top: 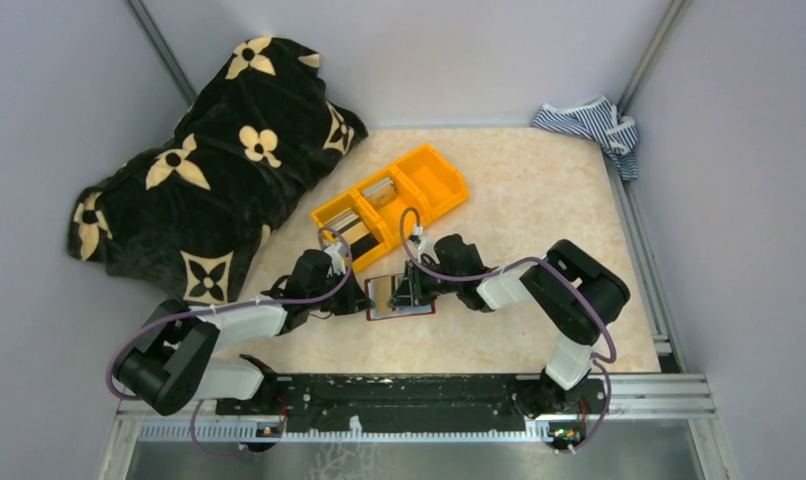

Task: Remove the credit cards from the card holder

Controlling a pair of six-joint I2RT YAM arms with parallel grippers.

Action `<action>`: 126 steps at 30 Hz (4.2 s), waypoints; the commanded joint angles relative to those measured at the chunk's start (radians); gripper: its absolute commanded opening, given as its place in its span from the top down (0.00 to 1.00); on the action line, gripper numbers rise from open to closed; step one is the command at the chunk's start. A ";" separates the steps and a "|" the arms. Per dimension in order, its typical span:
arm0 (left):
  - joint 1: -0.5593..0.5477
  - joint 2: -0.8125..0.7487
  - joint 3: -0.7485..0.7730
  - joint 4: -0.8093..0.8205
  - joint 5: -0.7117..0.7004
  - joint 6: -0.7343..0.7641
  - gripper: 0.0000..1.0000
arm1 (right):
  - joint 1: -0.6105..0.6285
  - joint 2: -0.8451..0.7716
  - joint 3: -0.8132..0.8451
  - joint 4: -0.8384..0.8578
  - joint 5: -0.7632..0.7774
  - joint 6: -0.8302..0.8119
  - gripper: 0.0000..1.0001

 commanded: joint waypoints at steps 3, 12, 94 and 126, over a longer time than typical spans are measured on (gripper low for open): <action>-0.007 0.034 -0.016 -0.089 -0.037 0.041 0.83 | -0.013 -0.049 0.000 0.018 -0.004 -0.021 0.82; -0.007 0.029 -0.021 -0.086 -0.036 0.046 0.83 | -0.040 -0.067 -0.018 -0.035 0.014 -0.049 0.82; -0.006 0.041 -0.059 1.053 0.237 -0.133 0.65 | -0.158 -0.408 -0.079 0.160 -0.095 0.049 1.00; -0.002 0.085 0.003 1.036 0.217 -0.158 1.00 | -0.157 -0.334 -0.094 0.256 -0.125 0.077 1.00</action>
